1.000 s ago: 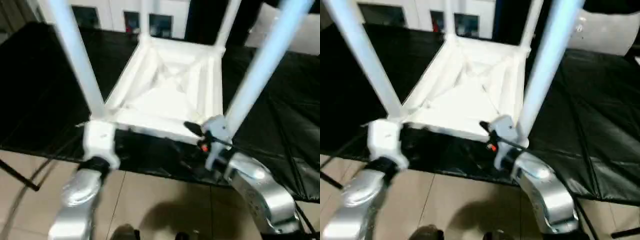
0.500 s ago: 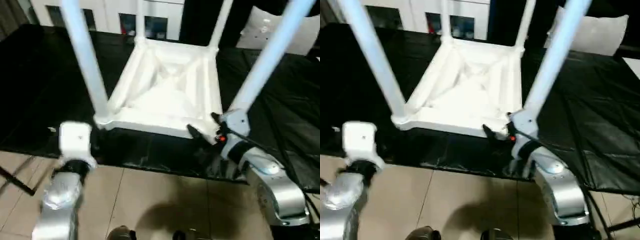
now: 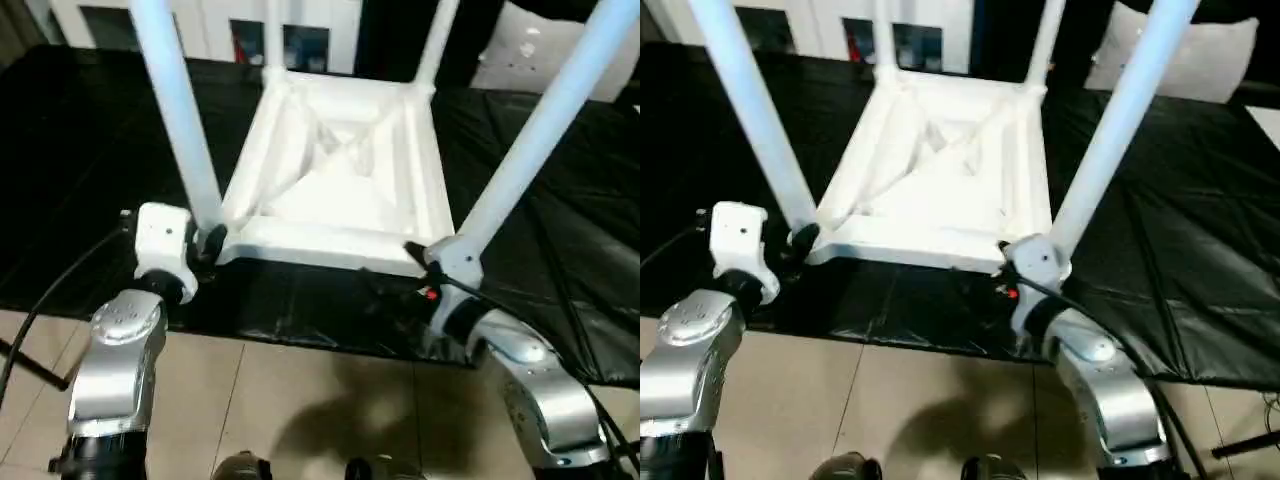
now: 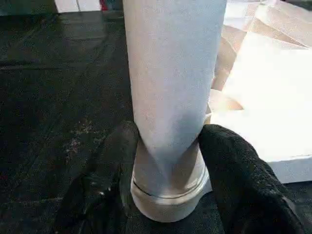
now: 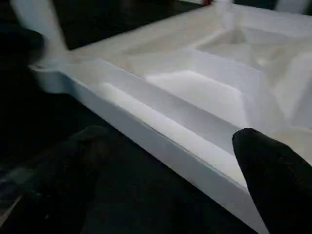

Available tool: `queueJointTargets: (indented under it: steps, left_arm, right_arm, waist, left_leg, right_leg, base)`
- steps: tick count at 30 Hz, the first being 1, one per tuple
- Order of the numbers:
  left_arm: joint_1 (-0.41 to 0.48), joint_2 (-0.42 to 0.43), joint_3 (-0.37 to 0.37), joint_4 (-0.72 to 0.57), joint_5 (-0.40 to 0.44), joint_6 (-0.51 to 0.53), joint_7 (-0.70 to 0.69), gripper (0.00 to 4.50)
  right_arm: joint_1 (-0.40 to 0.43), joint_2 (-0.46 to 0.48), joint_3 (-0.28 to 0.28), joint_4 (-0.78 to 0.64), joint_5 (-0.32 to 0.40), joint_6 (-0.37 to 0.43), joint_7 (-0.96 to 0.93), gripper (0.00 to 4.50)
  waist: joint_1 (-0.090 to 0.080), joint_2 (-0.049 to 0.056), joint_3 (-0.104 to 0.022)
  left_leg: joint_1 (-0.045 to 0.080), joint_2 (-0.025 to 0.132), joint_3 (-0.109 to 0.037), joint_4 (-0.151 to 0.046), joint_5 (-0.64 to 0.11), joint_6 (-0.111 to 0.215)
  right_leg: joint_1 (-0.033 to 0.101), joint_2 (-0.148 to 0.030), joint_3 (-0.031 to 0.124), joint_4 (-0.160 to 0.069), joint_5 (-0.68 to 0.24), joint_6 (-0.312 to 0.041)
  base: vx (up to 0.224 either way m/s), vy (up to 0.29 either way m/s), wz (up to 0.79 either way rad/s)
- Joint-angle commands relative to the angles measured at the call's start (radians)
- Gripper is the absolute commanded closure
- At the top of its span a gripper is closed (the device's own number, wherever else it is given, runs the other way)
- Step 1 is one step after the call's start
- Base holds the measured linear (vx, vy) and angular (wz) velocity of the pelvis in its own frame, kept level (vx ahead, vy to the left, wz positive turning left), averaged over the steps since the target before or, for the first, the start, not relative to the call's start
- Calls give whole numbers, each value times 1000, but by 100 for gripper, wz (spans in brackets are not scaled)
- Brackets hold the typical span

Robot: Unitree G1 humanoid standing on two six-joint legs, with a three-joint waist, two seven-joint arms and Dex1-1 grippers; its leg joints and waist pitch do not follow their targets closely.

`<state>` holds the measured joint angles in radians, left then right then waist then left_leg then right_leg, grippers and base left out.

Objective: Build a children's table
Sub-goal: Flip table

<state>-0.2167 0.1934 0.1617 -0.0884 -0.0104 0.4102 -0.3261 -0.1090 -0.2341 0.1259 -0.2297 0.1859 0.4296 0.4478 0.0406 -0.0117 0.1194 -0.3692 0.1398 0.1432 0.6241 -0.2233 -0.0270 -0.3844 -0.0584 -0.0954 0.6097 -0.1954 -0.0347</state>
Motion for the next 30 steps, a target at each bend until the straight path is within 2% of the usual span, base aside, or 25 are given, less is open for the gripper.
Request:
queueJointTargets:
  steps: [1, 2, 5, 7, 11, 15, 16, 18, 20, 24, 27, 28, 30]
  left_arm:
    - [-47, 13, -4, 73, -18, -31, -6, 197]
    - [-54, 14, -2, 82, -19, -36, -2, 232]
    - [-104, 15, 6, 152, -24, -78, 15, 232]
    - [-108, 10, 5, 159, -28, -88, 10, 232]
    - [-104, 11, -20, 174, -35, -105, -33, 232]
    - [-112, 32, -36, 212, -29, -124, -28, 232]
    - [-112, 32, -34, 213, -33, -123, -30, 218]
    - [-118, 31, -11, 216, -71, -132, -53, 218]
    - [-119, 51, -21, 228, -76, -145, -94, 218]
    - [-128, 87, -19, 274, -90, -169, -142, 218]
    - [-143, 118, -14, 312, -117, -192, -206, 218]
    - [-150, 134, -14, 326, -130, -198, -246, 186]
    - [-161, 161, -16, 352, -142, -211, -300, 183]
  right_arm:
    - [13, 7, 5, -20, 10, 21, 13, 8]
    - [14, 8, 6, -22, 12, 21, 14, 2]
    - [15, 15, 23, -29, 22, 21, 25, 2]
    - [14, 13, 33, -28, 25, 20, 31, 2]
    - [18, 9, 51, -30, 55, 25, 70, 2]
    - [18, 13, 46, -27, 65, 27, 78, 2]
    - [18, 14, 45, -27, 66, 27, 78, 0]
    - [17, 12, 43, -22, 77, 13, 88, 0]
    - [20, 5, 49, -22, 83, 5, 111, 0]
    - [33, -18, 62, -31, 105, -4, 164, 0]
    - [42, -32, 67, -41, 122, -5, 200, 0]
    - [44, -36, 66, -41, 126, -8, 211, 0]
    - [47, -42, 63, -39, 129, -14, 223, 0]
  waist:
    - [1, 12, -66]
    - [2, 12, -65]
    - [7, 16, -67]
    - [8, 16, -71]
    - [14, 13, -75]
    - [18, 14, -78]
    - [18, 15, -77]
    - [19, 13, -76]
    - [19, 12, -76]
    - [19, 13, -79]
    - [19, 13, -80]
    - [19, 13, -81]
    - [21, 14, -81]
  left_leg:
    - [11, 101, -36, -93, -146, 58]
    - [13, 99, -34, -94, -156, 54]
    - [10, 99, -39, -98, -188, 31]
    - [8, 103, -39, -98, -176, 21]
    - [6, 102, -36, -95, -149, 36]
    - [6, 104, -36, -94, -115, 46]
    - [7, 104, -35, -94, -121, 45]
    - [8, 103, -34, -96, -145, 35]
    - [8, 103, -34, -96, -154, 29]
    - [7, 103, -34, -95, -131, 37]
    - [8, 104, -34, -95, -122, 44]
    - [9, 103, -33, -94, -126, 44]
    - [11, 103, -33, -95, -123, 41]
  right_leg:
    - [42, -114, 83, -76, -181, -219]
    - [39, -113, 83, -80, -193, -216]
    - [44, -118, 83, -82, -228, -198]
    - [44, -120, 84, -78, -201, -199]
    - [47, -121, 85, -75, -161, -213]
    - [46, -119, 83, -67, -111, -225]
    - [46, -119, 83, -68, -117, -225]
    - [47, -121, 84, -72, -153, -223]
    - [46, -121, 84, -75, -175, -217]
    - [48, -120, 84, -70, -142, -212]
    - [47, -121, 84, -67, -121, -225]
    - [48, -122, 84, -68, -128, -226]
    - [46, -122, 84, -67, -132, -224]
  base:
    - [0, 0, 0]
    - [0, 0, 0]
    - [0, 0, 0]
    - [0, 0, 0]
    - [0, 0, 0]
    - [0, 0, 0]
    - [0, 0, 0]
    - [0, 0, 0]
    - [0, 0, 0]
    - [0, 0, 0]
    - [0, 0, 0]
    - [0, 0, 0]
    - [0, 0, 0]
